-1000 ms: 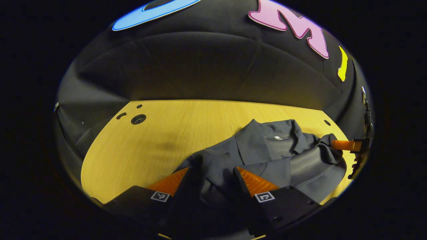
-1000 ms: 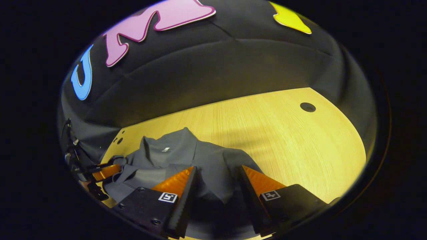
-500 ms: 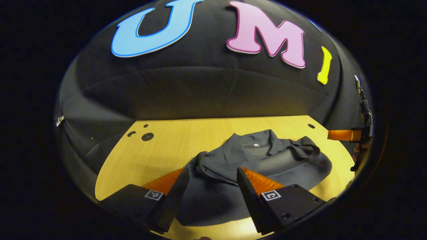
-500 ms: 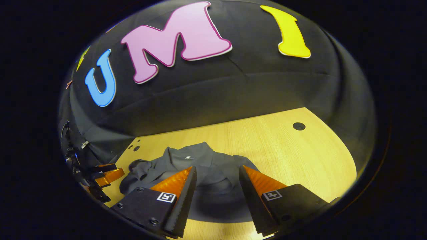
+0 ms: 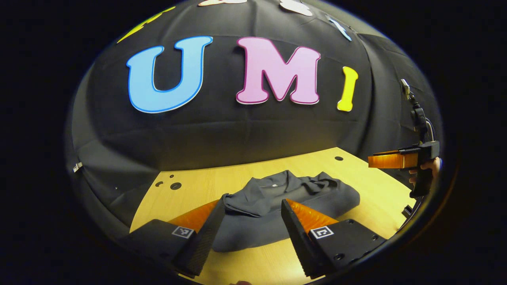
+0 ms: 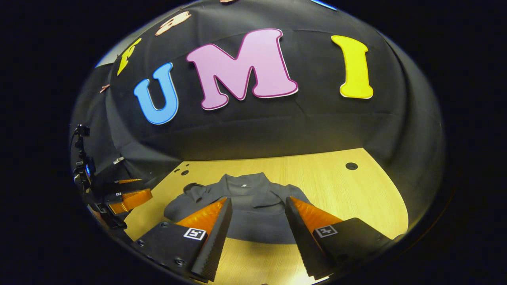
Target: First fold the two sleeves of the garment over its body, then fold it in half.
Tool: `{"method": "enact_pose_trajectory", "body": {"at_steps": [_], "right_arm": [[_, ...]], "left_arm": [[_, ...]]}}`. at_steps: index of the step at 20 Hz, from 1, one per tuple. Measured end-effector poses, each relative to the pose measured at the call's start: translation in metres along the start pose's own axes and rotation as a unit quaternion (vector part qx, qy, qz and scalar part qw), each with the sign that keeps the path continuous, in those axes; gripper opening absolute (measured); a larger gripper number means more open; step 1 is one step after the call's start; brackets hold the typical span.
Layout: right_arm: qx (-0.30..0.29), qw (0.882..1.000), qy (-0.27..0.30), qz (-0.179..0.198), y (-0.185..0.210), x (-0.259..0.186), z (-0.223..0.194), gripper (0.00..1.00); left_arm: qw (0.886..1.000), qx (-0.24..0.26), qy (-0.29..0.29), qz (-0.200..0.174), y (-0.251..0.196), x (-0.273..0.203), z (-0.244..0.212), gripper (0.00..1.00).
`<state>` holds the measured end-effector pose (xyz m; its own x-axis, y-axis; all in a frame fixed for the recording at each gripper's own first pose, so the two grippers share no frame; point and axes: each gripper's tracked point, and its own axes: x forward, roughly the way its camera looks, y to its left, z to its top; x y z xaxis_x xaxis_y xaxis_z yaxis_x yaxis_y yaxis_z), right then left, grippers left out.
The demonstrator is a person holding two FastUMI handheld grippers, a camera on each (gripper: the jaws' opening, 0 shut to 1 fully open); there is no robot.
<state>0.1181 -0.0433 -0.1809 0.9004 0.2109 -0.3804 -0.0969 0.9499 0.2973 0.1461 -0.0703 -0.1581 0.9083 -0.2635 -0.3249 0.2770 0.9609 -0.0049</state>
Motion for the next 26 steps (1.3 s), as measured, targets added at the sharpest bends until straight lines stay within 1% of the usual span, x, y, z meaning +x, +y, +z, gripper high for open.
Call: {"method": "enact_pose_trajectory", "body": {"at_steps": [4,8,10,14,19,21,24,26], "right_arm": [[-0.015,1.0,-0.007,0.01,0.023,-0.034,-0.004,0.84],[-0.011,1.0,0.003,0.018,0.04,-0.052,-0.026,0.85],[-0.004,1.0,0.011,0.012,0.038,-0.055,-0.035,0.87],[0.007,1.0,0.012,0.008,0.03,-0.057,-0.037,0.88],[0.007,0.999,0.025,0.023,0.025,-0.057,-0.043,0.9],[0.007,0.999,0.028,0.031,0.026,-0.056,-0.043,0.96],[0.009,0.999,0.029,0.037,0.026,-0.056,-0.042,0.97],[0.004,0.999,0.028,0.034,0.021,-0.053,-0.042,0.96]], "left_arm": [[1.0,-0.026,0.009,-0.014,-0.019,-0.029,-0.008,0.91],[0.998,-0.058,0.021,-0.019,-0.029,-0.051,-0.02,0.91],[0.998,-0.06,0.025,-0.017,-0.031,-0.057,-0.025,0.91],[0.997,-0.061,0.036,-0.009,-0.028,-0.061,-0.035,0.91],[0.997,-0.07,0.04,0.012,-0.028,-0.062,-0.037,0.91],[0.996,-0.076,0.04,0.019,-0.029,-0.061,-0.037,0.91],[0.996,-0.074,0.044,0.023,-0.031,-0.06,-0.04,0.91],[0.996,-0.069,0.045,0.028,-0.031,-0.06,-0.042,0.91]]}}
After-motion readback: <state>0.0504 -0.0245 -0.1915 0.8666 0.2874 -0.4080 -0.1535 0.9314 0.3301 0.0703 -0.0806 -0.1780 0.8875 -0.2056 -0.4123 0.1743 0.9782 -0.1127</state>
